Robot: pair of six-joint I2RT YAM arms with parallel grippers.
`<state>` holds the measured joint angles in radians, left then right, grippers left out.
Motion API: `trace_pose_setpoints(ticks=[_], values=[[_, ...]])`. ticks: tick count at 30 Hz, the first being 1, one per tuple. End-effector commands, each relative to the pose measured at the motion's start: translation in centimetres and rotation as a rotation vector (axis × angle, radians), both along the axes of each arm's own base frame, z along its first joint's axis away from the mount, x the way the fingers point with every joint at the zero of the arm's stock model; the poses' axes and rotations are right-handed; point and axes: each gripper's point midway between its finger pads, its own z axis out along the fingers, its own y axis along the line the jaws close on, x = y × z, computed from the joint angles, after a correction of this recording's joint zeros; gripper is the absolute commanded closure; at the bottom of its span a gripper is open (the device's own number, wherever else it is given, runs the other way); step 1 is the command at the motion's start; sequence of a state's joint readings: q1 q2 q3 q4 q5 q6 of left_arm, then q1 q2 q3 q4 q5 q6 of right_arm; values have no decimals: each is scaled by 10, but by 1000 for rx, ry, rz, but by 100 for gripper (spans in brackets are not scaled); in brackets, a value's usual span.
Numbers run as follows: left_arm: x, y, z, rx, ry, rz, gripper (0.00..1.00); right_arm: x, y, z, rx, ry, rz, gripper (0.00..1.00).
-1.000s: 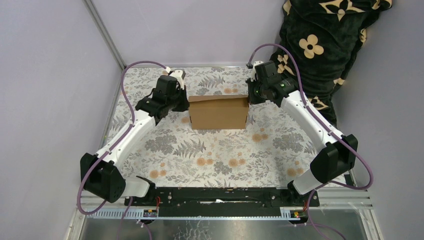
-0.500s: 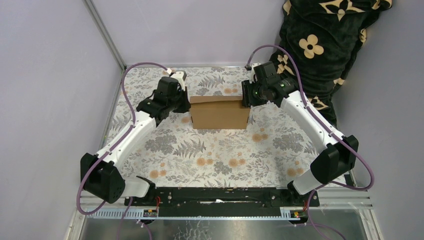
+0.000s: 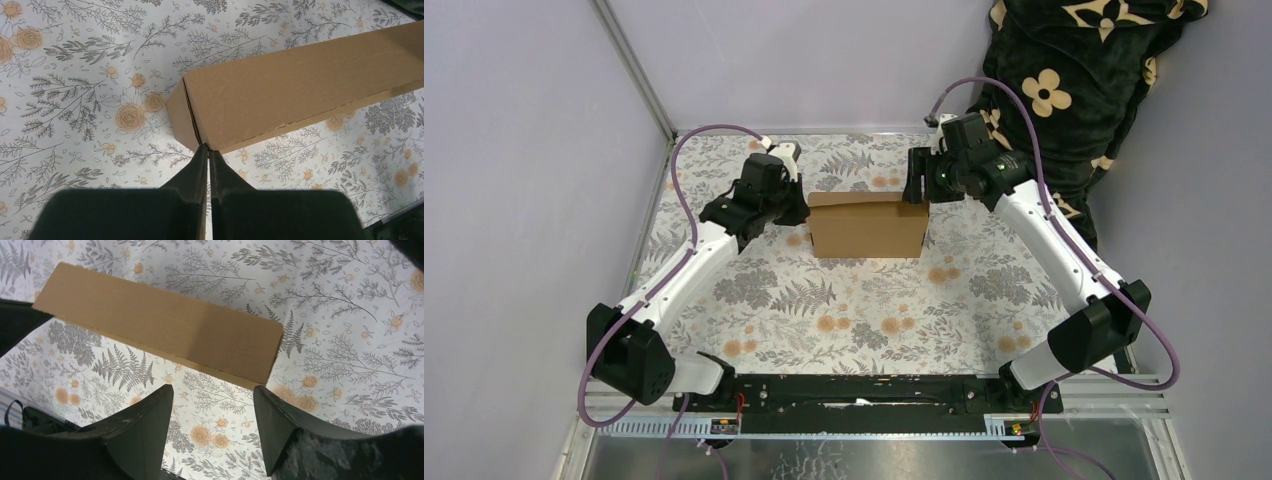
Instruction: Fold the paper box
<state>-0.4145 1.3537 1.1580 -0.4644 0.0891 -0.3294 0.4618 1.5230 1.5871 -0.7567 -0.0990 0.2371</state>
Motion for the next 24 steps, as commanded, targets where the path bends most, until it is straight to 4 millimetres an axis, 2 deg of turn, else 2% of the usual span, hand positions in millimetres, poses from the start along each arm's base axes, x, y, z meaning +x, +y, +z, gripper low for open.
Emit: trace_pose_setpoints(ticks=[1,11,24], values=[[-6,-5,-14,2,47,-20,95,13,-14,23,71,-35,-97,32],[-5,-6,-11,-2,42,-24,95,20,-24,-10,46,22,-146,32],[-4,-5,-13,6,43,-21,95,26,-24,-17,70,27,-162,32]])
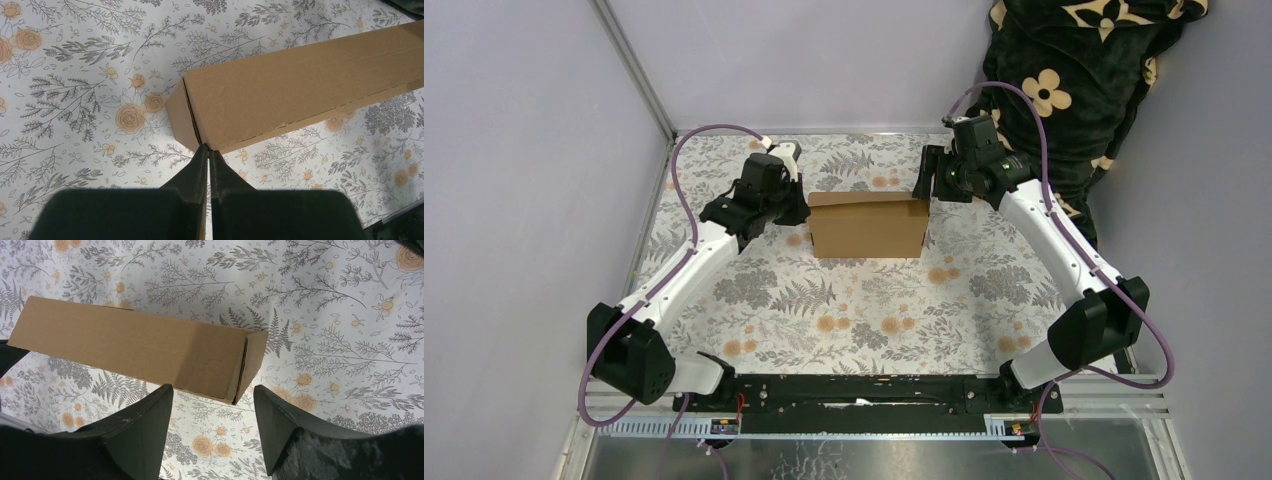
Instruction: Fold the paper box
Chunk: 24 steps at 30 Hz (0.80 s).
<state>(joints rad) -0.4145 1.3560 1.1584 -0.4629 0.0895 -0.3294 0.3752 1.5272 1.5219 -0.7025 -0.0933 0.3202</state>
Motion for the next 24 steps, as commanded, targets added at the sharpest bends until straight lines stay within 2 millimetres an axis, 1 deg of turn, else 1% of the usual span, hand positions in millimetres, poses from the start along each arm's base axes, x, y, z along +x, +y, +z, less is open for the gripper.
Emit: trace_pose_setpoints(ticks=[1,3,7,10,14,17,20,24], values=[[-5,-5,-13,7,44,-20,95,8,3,-1,28,-11,-14,32],[-5,-5,-14,8,47,-20,95,8,3,-6,28,-2,-16,32],[-4,-5,-14,8,46,-20,95,6,3,-18,26,23,-11,35],[-5,-5,-15,8,49,-22,92,4,4,-25,27,38,-5,40],[-6,-5,-13,6,47,-21,76,2,4,-30,25,44,-2,43],[-7,-5,-10,0,49,-21,58,0,3,-35,21,54,-2,45],[-11,-6,-4,-12,47,-29,51,-2,2,-42,15,68,0,46],[-14,-7,2,-24,45,-41,49,-4,0,-51,1,84,-1,47]])
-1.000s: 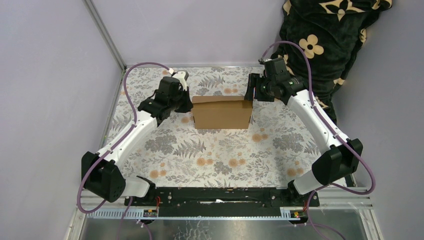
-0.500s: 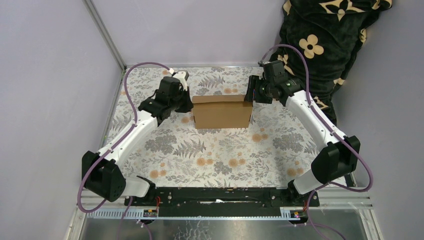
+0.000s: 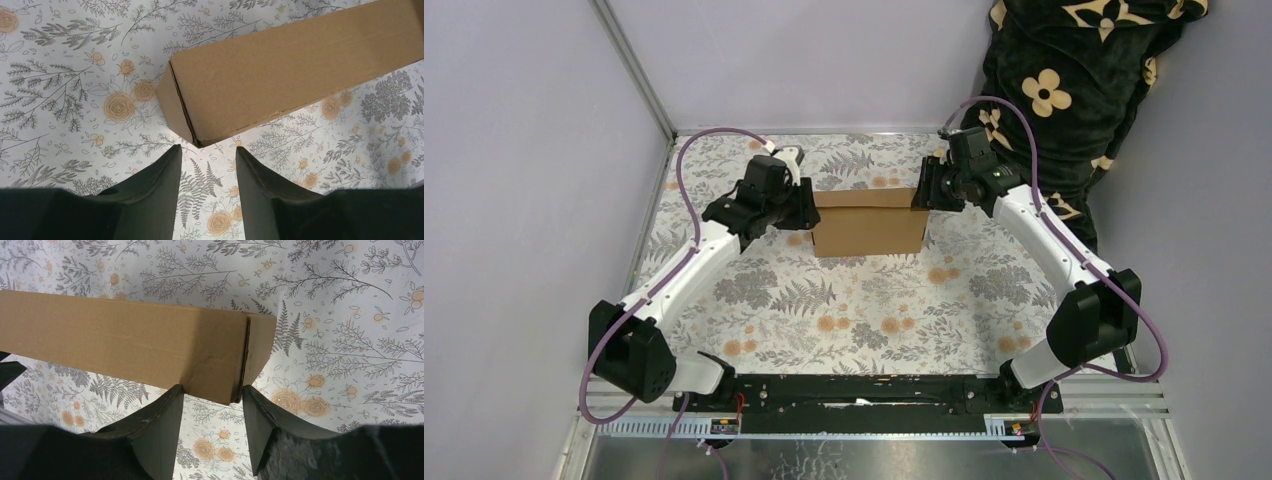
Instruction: Fold the paper box
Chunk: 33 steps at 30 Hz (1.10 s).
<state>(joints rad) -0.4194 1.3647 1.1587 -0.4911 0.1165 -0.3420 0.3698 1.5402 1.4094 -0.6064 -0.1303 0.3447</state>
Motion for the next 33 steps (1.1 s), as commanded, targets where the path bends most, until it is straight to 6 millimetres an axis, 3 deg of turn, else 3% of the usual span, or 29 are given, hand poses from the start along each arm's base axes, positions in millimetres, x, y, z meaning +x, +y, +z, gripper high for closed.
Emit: trace_pose_setpoints(ticks=[1,9,18,24,33], values=[[-7,-3,11,-19,-4,-25,49,-5,-6,-19,-31,43,-2,46],[-11,-10,30,-80,-20,-50,49,-10,-11,-34,-62,71,-1,47],[-11,-18,71,-217,-65,-102,48,-12,-11,-43,-67,90,6,49],[8,0,68,-215,-79,-10,48,-12,-10,-44,-61,88,11,50],[25,5,70,-196,-96,28,48,-13,-9,-47,-57,96,19,51]])
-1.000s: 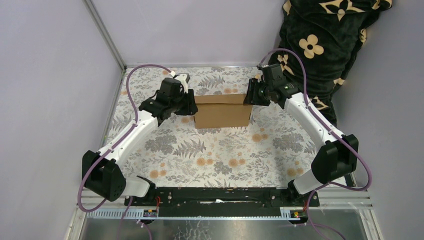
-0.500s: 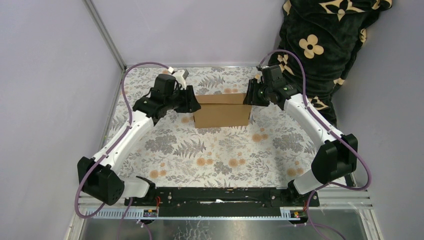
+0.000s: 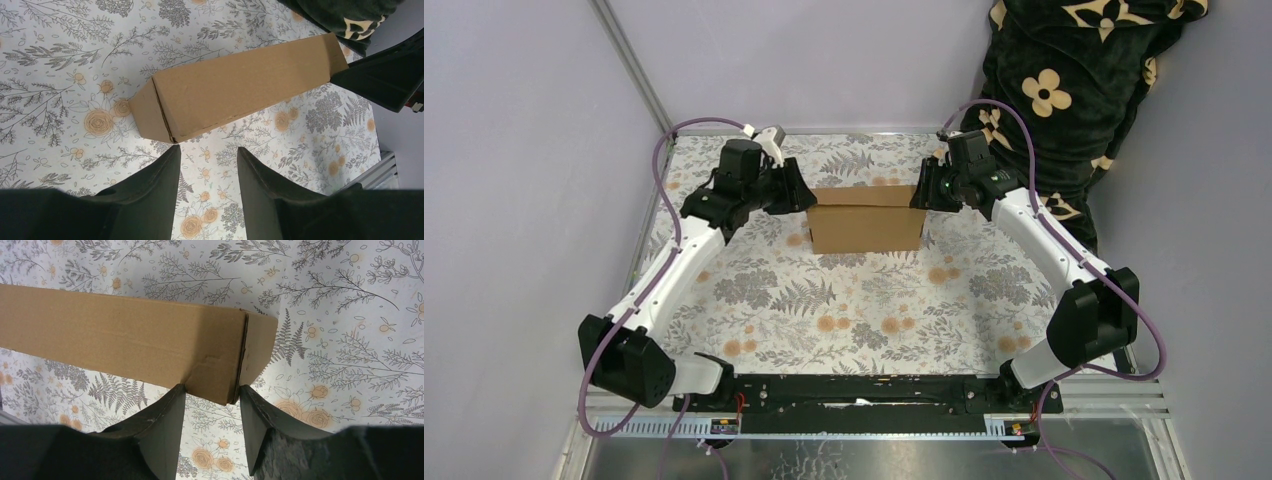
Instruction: Fold the paper box
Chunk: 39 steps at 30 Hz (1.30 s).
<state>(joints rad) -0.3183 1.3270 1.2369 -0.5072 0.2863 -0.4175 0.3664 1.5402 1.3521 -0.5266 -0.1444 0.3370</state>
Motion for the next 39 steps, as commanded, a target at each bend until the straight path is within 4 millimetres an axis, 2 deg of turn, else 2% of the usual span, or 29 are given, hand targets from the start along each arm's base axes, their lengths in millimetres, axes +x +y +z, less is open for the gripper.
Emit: trace_pose_setpoints(ticks=[1,10,18,25,31,39], values=[[20,0,18,-12,-71,27,48,-18,-11,-36,-68,116,8,51],[27,6,-6,29,-41,57,50,-17,-10,-34,-67,112,15,51],[34,9,-2,34,-52,79,50,-17,-9,-33,-65,111,22,51],[38,11,-18,64,0,91,50,-17,-9,-33,-66,109,27,51],[34,15,-43,98,55,99,55,-19,-7,-37,-58,115,36,51],[20,30,-94,173,174,149,63,-20,-7,-41,-55,123,37,51]])
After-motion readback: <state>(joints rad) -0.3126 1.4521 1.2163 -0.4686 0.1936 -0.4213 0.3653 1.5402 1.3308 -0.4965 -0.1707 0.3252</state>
